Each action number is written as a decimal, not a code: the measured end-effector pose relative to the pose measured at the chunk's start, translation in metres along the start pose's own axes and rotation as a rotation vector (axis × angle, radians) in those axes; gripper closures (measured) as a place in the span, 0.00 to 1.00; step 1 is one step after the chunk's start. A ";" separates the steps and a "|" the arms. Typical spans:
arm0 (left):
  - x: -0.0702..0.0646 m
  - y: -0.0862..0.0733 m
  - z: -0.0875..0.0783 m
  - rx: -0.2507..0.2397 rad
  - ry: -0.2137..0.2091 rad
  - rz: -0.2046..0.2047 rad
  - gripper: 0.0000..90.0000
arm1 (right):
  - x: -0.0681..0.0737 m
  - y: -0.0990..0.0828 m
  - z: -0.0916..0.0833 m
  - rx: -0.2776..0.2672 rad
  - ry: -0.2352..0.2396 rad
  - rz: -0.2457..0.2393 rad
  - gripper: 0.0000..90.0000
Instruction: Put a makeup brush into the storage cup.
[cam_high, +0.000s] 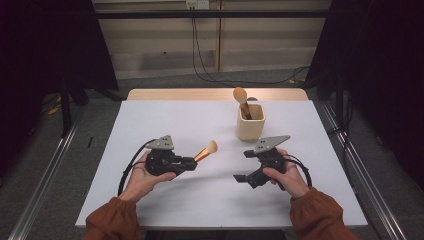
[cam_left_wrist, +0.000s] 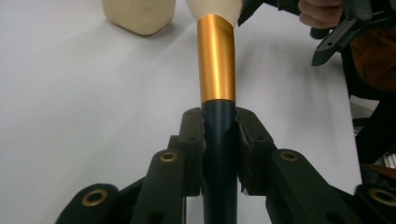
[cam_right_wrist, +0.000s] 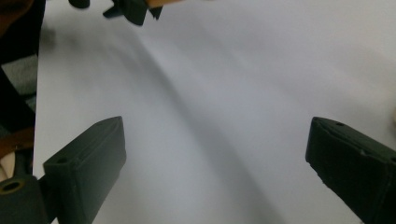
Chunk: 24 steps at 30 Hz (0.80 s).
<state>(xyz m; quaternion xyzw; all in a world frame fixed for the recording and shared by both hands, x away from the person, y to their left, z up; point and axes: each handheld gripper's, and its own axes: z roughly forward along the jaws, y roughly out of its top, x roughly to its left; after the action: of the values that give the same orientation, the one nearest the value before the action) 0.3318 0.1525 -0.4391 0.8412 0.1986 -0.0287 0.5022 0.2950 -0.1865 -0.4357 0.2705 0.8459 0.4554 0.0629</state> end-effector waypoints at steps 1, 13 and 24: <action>0.000 0.000 0.000 -0.006 0.004 0.004 0.83 | 0.001 0.000 0.000 -0.017 -0.007 0.001 0.05; -0.004 -0.003 0.000 -0.106 0.024 0.013 0.83 | 0.011 -0.004 0.007 -0.154 -0.028 0.046 0.04; -0.011 0.001 0.003 -0.206 0.007 0.030 0.83 | 0.018 -0.001 0.006 -0.272 0.002 0.075 0.04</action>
<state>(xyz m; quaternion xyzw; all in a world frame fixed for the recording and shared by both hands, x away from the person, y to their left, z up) 0.3219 0.1464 -0.4370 0.7880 0.1897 0.0023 0.5857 0.2816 -0.1728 -0.4377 0.2902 0.7658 0.5681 0.0809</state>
